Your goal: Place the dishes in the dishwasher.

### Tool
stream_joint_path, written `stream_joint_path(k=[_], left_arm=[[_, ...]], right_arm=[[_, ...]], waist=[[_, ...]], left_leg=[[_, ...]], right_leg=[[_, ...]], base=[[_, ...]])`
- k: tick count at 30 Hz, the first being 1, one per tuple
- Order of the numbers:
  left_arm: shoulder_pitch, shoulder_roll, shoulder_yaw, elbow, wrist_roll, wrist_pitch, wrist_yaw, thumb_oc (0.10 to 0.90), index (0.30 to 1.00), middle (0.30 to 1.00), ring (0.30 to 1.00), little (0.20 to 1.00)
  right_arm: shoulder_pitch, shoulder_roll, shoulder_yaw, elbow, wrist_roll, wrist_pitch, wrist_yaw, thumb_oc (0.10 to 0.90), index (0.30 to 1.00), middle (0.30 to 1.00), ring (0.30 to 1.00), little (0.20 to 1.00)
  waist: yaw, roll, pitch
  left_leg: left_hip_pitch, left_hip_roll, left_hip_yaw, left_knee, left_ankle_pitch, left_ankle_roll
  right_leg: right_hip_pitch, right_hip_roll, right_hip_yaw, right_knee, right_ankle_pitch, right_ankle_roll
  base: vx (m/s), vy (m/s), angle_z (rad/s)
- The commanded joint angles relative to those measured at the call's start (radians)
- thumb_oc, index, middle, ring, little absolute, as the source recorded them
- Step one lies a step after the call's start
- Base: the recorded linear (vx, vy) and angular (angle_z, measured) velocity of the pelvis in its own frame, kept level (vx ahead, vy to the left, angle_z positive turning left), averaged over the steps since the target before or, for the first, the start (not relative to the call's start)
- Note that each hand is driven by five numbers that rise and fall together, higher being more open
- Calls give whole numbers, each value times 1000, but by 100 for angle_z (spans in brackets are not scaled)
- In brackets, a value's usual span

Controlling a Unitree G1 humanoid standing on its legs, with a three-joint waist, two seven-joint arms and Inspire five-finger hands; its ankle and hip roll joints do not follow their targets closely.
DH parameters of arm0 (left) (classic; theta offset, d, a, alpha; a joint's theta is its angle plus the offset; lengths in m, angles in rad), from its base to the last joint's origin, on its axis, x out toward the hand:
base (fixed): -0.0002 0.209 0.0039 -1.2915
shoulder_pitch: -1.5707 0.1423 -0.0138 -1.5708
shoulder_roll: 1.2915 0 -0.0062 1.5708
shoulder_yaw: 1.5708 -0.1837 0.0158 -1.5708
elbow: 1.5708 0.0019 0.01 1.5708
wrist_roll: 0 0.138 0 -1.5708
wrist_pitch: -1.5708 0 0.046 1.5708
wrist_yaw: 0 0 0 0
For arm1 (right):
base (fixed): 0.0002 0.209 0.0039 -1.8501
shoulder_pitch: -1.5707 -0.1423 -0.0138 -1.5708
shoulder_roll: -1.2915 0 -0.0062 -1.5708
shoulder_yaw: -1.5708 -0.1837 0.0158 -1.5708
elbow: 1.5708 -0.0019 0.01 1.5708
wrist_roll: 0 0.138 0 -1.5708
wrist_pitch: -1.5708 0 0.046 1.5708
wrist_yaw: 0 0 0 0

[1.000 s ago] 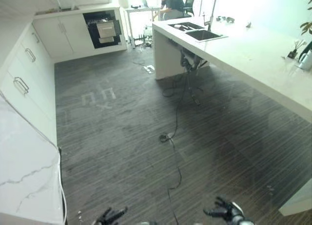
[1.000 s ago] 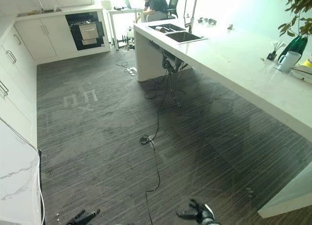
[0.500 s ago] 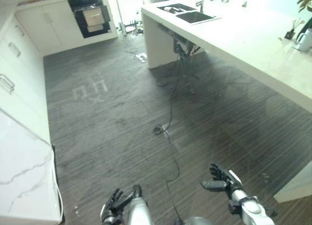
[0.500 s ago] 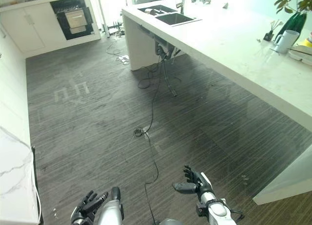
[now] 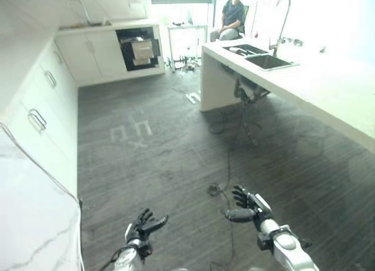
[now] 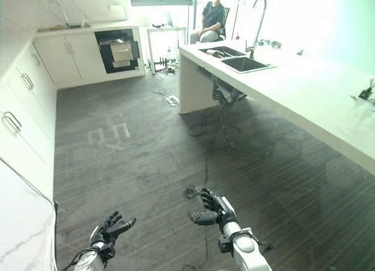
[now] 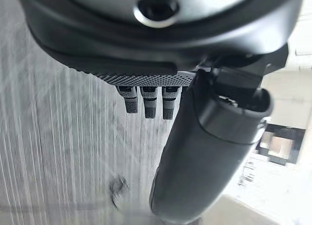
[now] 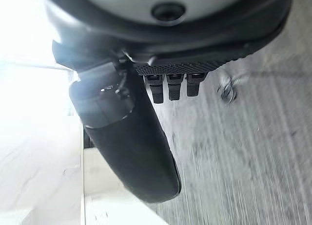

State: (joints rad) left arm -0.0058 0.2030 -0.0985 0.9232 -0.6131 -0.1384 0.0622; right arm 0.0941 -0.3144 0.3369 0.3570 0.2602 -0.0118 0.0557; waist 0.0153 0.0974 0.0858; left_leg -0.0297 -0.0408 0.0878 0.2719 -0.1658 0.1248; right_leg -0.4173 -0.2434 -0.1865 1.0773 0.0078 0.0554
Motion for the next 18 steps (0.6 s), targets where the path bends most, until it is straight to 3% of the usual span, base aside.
stream_joint_path(k=[1,2,4,6,9,13,14,15,18], left_arm=[[-5,43,29,-102,42,-50,-9,800,900,900,900,900],[8,45,36,-111,66,-47,-29,800,900,900,900,900],[24,47,34,-117,85,-56,-34,800,900,900,900,900],[38,48,32,-123,99,-61,-40,800,900,900,900,900],[55,30,20,-138,115,-63,-55,800,900,900,900,900],[60,28,4,-175,112,-82,-31,800,900,900,900,900],[61,28,13,-183,107,-86,-34,800,900,900,900,900],[62,28,13,-186,108,-88,-36,800,900,900,900,900],[79,32,-7,-231,128,-107,-32,800,900,900,900,900]], right_arm=[[-53,-4,-52,-65,62,-83,-6,800,900,900,900,900],[-51,-10,-61,-60,79,-83,-3,800,900,900,900,900],[-40,-14,-67,-47,60,-77,11,800,900,900,900,900],[-38,-20,-69,-48,52,-76,12,800,900,900,900,900],[-56,-39,-66,-49,61,-75,0,800,900,900,900,900],[-65,-64,-89,-66,51,-77,-18,800,900,900,900,900],[-57,-68,-101,-64,43,-79,-13,800,900,900,900,900],[-55,-70,-104,-65,42,-80,-10,800,900,900,900,900],[-31,-101,-129,-89,33,-85,16,800,900,900,900,900]], waist=[[-3,-112,23],[-33,-157,41],[-66,-168,53],[-66,-167,51],[-57,-175,4],[-54,-163,-24],[-46,-168,-21],[-46,-169,-21],[-37,-201,0]], left_leg=[[-21,64,39,28,-28,-59],[35,24,24,28,-80,-75],[93,1,-19,28,-128,-83],[116,-1,-43,28,-151,-87],[160,-7,-59,28,-154,-113],[212,2,-49,28,46,-161],[217,-2,-36,90,158,-188],[208,-3,-32,123,167,-192],[33,-21,14,525,226,-210]], right_leg=[[225,68,-93,-537,82,59],[182,76,-134,-777,104,85],[87,57,-76,-777,141,109],[92,55,-71,-777,102,97],[133,90,-59,-777,29,56],[182,145,-37,-777,-40,4],[222,149,-52,-777,-72,-18],[227,149,-54,-777,-76,-22],[283,127,-56,-777,-117,-66]], base=[[509,-299,109],[611,-346,84],[565,-266,52],[393,-191,69],[478,-290,51],[466,-298,-30],[327,-257,-72],[301,-265,-64],[303,-244,-31]])
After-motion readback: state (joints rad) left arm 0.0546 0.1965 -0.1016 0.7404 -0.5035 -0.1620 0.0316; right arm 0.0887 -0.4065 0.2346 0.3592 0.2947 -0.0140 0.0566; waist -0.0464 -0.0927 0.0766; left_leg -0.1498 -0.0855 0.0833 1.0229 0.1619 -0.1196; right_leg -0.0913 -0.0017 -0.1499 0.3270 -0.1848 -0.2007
